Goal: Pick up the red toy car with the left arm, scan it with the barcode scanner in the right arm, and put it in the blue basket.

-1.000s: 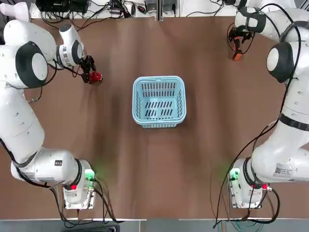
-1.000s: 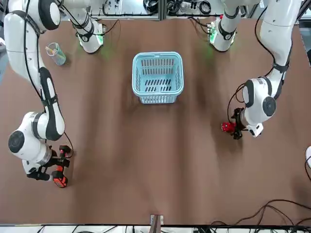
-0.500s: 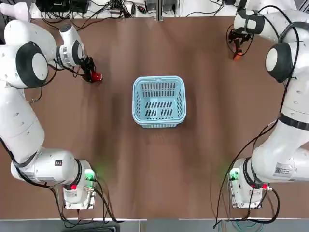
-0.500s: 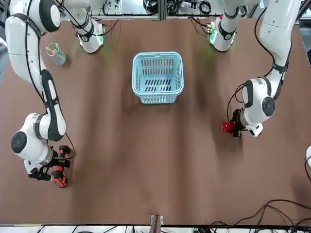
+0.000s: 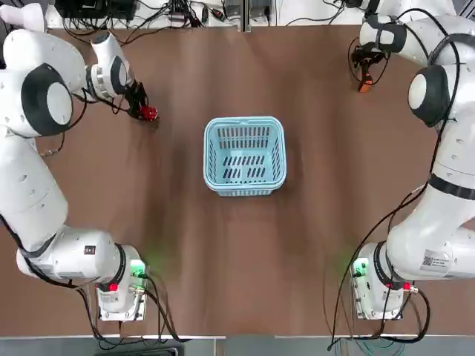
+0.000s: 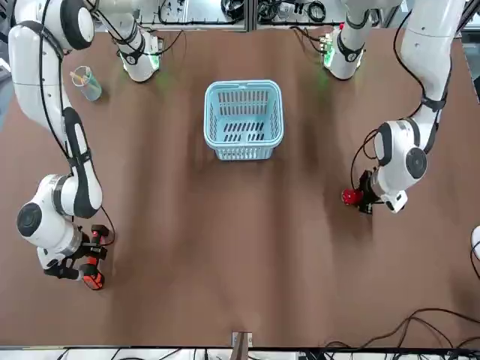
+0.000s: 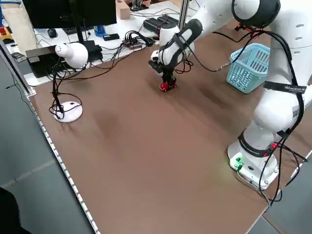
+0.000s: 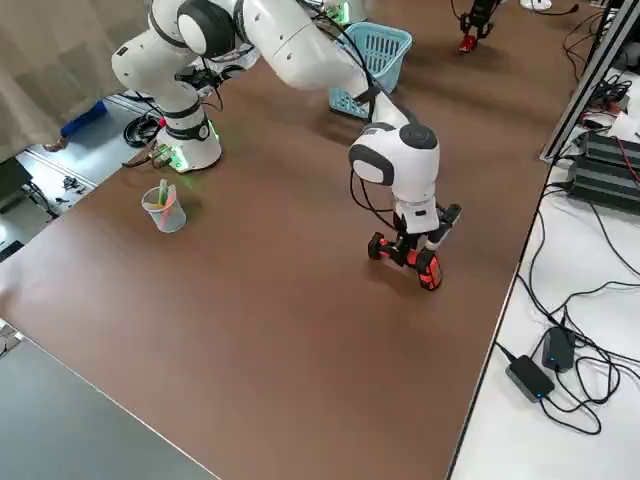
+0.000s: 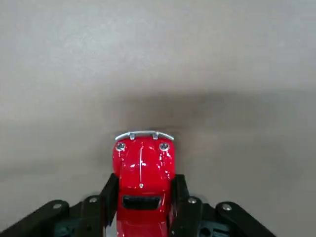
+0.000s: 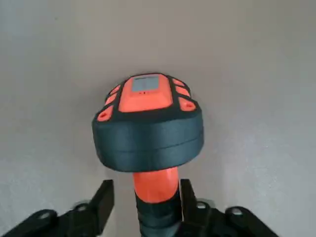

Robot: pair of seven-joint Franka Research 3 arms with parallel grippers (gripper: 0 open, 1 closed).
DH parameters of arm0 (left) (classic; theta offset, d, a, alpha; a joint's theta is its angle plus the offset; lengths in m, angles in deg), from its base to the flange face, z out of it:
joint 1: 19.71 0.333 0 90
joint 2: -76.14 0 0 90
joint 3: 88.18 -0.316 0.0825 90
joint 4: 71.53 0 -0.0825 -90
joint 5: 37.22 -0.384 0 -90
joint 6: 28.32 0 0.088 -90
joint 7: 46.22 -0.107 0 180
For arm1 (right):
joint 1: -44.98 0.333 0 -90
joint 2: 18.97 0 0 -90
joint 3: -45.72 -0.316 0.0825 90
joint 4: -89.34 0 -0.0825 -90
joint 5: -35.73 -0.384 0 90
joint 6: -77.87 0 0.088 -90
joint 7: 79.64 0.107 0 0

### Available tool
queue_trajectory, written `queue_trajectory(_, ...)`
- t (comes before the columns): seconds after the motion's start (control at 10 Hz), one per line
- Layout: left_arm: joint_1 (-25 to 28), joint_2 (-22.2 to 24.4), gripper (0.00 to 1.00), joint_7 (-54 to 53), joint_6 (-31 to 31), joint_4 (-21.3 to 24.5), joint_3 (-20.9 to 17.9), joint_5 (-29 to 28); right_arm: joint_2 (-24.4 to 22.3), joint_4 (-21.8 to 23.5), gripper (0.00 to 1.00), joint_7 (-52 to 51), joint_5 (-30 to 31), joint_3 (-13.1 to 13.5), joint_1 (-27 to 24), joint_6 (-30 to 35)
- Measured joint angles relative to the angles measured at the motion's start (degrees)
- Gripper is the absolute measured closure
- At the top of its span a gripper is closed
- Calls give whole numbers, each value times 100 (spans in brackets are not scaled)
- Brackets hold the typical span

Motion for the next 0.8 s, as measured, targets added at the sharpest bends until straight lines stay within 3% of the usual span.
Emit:
queue_trajectory(0.1,-3,126,52,158,-100,-82,131,1,0,-2,53,0,1,3,-1,0)
queue_trajectory(0.3,-15,369,52,487,-703,-435,407,1,0,-4,59,0,1,7,-2,-2)
queue_trajectory(0.8,-38,750,52,1537,-1783,-1333,1212,-101,1,-12,63,0,-6,-3,-3,10)
